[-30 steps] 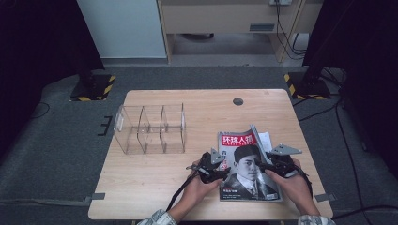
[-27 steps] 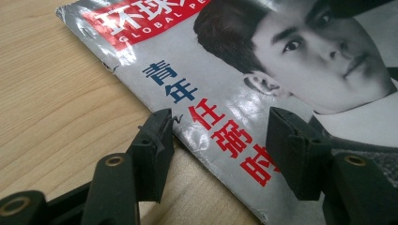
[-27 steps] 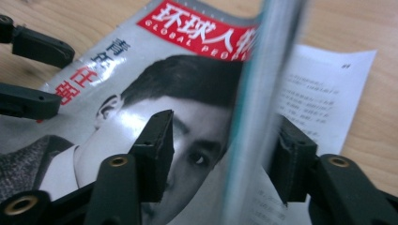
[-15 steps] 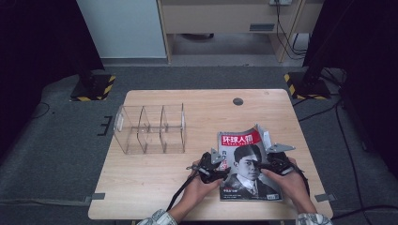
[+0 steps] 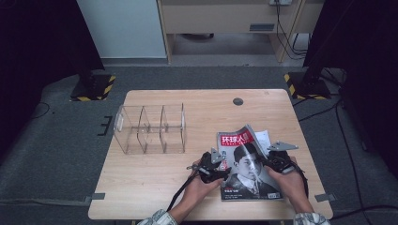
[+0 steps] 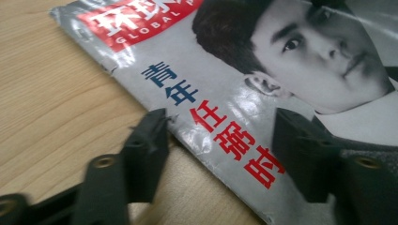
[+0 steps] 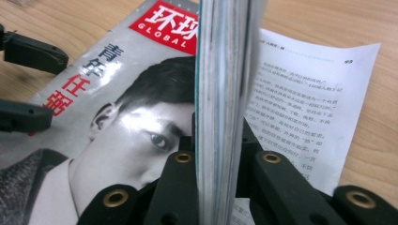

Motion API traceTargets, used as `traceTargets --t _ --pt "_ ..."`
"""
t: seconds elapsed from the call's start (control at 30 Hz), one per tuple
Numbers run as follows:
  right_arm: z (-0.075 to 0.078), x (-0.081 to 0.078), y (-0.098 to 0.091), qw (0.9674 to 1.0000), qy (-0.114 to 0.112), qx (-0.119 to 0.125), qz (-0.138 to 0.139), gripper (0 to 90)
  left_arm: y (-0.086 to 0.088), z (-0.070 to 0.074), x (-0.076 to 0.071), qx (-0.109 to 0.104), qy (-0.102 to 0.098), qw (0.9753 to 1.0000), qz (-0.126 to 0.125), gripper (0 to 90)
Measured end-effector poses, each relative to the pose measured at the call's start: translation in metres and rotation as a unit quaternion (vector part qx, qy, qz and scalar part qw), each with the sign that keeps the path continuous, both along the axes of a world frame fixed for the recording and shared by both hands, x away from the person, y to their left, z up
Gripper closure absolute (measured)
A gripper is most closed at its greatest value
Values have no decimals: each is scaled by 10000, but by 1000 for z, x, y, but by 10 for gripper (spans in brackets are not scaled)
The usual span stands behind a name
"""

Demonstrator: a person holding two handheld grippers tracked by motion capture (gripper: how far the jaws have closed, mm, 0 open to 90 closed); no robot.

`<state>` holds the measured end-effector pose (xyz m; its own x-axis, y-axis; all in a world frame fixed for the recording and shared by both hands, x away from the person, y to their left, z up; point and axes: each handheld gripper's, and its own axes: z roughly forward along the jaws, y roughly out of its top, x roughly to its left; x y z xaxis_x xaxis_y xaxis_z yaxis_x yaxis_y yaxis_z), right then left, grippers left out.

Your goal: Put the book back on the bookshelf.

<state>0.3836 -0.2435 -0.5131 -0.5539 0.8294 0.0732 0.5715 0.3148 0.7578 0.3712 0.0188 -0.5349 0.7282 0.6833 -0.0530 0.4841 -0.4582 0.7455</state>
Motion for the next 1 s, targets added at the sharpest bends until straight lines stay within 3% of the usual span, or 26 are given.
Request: traceTargets --t 0.1,0.17,0.3,0.47,0.57,0.73,0.77,0.83,0.9,0.93,1.0 --pt "3 -2 -1 9998 -55 184 10 875 0 -1 1 8 85 9999 -68 139" --pt "4 -2 -2 9998 -101 194 39 876 1 -1 1 12 106 9999 -38 100" --pt "7 -4 -3 9993 -169 322 103 877 6 -1 4 -210 281 9994 -1 53" --pt "13 -8 -7 9969 -313 685 230 878 10 0 10 -475 360 9981 166 90" --pt "16 -11 -9 9957 -381 805 242 878 11 0 11 -501 323 9980 197 95" --pt "27 -19 -13 9890 -642 1294 316 878 10 -1 10 -696 502 9963 69 89" --pt "27 -19 -13 9890 -642 1294 316 878 10 -1 10 -696 502 9963 69 88" --pt "29 -20 -13 9854 -698 1518 333 878 9 -1 10 -815 588 9949 -78 89" --pt "30 -19 -12 9835 -690 1637 332 878 8 -1 10 -1150 880 9893 -201 95" --pt "29 -18 -11 9834 -665 1654 343 878 8 -1 10 -1194 928 9882 -239 102" --pt "26 -18 -10 9845 -596 1615 328 877 5 -1 7 -960 733 9921 -348 121"
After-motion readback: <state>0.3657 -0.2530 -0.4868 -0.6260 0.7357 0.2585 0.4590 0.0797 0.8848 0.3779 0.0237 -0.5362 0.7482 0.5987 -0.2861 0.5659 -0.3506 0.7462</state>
